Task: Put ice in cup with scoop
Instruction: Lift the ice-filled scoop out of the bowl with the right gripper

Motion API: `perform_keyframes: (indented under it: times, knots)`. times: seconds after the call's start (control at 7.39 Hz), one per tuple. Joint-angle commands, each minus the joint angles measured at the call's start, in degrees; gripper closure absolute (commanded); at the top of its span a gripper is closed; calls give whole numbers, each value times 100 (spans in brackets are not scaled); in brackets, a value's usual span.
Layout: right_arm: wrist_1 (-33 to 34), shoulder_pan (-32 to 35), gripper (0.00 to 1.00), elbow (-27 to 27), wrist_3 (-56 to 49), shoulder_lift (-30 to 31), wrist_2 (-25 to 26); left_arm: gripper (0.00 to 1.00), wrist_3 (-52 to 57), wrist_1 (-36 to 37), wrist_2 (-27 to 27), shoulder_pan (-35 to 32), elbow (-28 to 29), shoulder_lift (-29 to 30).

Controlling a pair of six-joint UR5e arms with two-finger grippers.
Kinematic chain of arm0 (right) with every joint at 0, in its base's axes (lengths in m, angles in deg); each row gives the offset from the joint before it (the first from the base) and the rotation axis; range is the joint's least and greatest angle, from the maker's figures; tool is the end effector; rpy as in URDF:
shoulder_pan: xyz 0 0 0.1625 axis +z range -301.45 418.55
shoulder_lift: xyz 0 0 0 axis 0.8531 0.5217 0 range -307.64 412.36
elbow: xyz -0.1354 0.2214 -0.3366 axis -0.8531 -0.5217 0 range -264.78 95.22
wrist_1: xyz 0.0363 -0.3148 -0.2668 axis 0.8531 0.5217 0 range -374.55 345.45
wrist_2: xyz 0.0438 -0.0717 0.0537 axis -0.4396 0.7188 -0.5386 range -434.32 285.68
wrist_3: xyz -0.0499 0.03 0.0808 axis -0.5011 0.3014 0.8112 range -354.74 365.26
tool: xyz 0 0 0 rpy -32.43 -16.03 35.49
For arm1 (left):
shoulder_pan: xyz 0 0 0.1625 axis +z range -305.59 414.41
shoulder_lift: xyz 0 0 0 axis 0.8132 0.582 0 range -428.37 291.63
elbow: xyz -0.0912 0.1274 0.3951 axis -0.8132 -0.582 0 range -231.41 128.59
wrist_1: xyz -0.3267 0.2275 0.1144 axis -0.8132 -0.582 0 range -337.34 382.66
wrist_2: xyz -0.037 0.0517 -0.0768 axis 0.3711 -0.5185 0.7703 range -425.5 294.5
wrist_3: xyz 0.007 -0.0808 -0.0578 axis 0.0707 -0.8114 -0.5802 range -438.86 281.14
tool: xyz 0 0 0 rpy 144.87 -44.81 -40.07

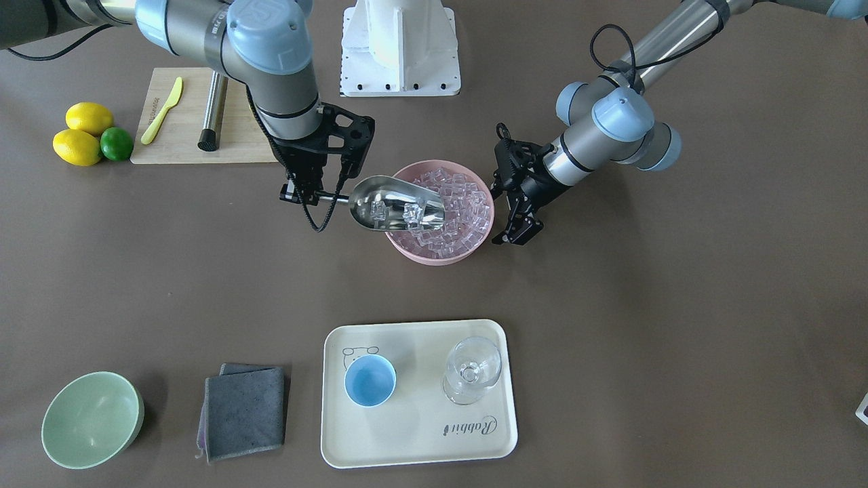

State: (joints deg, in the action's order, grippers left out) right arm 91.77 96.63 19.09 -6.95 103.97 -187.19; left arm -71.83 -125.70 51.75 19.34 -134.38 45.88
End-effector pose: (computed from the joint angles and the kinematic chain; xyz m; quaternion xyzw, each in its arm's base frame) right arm -0.4444 -0.4684 0.2012 0.2204 -0.2801 -0.5468 0.7576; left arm 0.4896 -0.4509 0.3594 0.4687 0.4118 0.5191 0.5842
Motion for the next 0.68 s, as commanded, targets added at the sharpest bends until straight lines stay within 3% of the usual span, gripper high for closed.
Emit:
perform_keyframes:
  times: [0.0,0.27,0.54]
  knots:
    - [231,698,100,46,469,366,-365,2,17,-87,26,-52,-17,-69]
    - [318,1024,100,-119,1420,465,-454,2,-9,8,472,-315,-61,-79]
    - [720,1306,100,-662,1415,3,-525,2,-253,717,667,-448,-734,-340]
